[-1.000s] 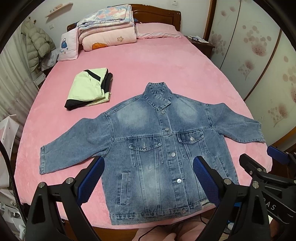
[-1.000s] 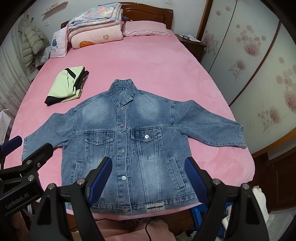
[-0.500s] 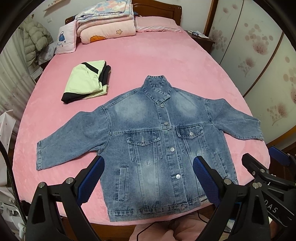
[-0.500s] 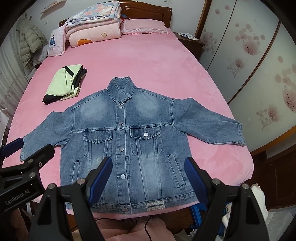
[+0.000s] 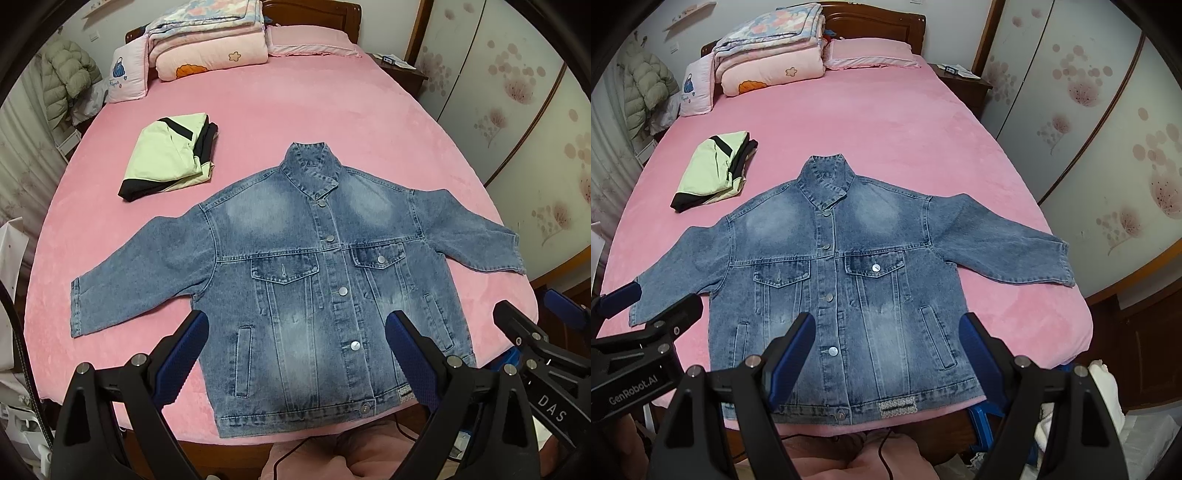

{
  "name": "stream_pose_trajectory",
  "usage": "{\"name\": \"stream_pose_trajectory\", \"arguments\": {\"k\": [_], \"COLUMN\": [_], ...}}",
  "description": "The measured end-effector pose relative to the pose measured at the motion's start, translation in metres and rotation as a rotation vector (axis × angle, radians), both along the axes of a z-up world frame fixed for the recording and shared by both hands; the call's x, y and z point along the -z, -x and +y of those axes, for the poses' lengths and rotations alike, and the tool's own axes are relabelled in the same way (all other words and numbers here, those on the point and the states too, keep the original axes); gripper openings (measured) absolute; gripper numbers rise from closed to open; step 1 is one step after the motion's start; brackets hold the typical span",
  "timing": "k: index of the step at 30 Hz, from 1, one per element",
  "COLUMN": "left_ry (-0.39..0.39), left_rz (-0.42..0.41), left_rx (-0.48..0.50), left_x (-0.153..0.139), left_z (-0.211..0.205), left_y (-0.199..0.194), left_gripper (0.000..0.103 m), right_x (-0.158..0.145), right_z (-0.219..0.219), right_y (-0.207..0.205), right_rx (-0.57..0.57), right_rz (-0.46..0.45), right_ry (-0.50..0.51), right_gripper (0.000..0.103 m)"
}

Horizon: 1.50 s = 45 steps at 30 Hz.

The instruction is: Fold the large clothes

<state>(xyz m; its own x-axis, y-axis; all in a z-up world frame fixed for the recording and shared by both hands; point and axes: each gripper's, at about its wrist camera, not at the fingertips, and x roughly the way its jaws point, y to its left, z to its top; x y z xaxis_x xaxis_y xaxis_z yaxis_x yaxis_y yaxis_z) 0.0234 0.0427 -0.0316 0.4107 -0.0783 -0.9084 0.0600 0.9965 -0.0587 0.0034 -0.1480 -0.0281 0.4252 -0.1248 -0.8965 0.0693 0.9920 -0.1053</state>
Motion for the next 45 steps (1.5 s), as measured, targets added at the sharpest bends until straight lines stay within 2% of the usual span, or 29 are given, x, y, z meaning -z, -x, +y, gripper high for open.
{"name": "stream_pose_trajectory", "arguments": {"k": [13,22,25,29,31,35,37,41,45], "left_ry": [-0.015,-0.050,-0.052,0.014,0.021,-0.040,-0.015,0.099,0.063], "left_rz": [-0.025,-0.119,-0.154,-0.189,-0.219,-0.268,-0.258,-0.247,-0.281], "left_rx": [-0.008,-0.049,-0.032,-0.015,-0.015,-0.013,-0.007,-0.015,0.021], "left_x": [-0.003,-0.027,-0.034,-0.044,-0.051,-0.062,-0.064,-0.061,-0.057], "left_z": [-0.002,-0.023,-0.046,-0.081,-0.105,-0.162,-0.191,-0.250,-0.312], "left_y": [-0.008,-0.022,-0.027,-0.038,-0.046,-0.064,-0.075,-0.105,-0.126], "left_gripper": [0.096,0.096,0.096,0.096,0.096,0.096,0.096,0.096,0.096], "right_x": [-0.001,-0.008,-0.008,-0.007,-0.009,-0.016,-0.021,-0.021,-0.005], "right_z": [-0.006,-0.042,-0.069,-0.109,-0.141,-0.202,-0.243,-0.308,-0.362], "right_y": [-0.003,-0.013,-0.017,-0.025,-0.032,-0.044,-0.053,-0.062,-0.072], "right_rx": [0.006,0.053,0.076,0.099,0.118,0.146,0.160,0.165,0.176], "right_rz": [0.000,-0.033,-0.047,-0.068,-0.094,-0.174,-0.227,-0.339,-0.382], "right_ry": [0.004,-0.042,-0.075,-0.118,-0.148,-0.190,-0.202,-0.226,-0.235], "right_gripper": [0.080,0.080,0.080,0.080,0.080,0.080,0.080,0.080,0.080]}}
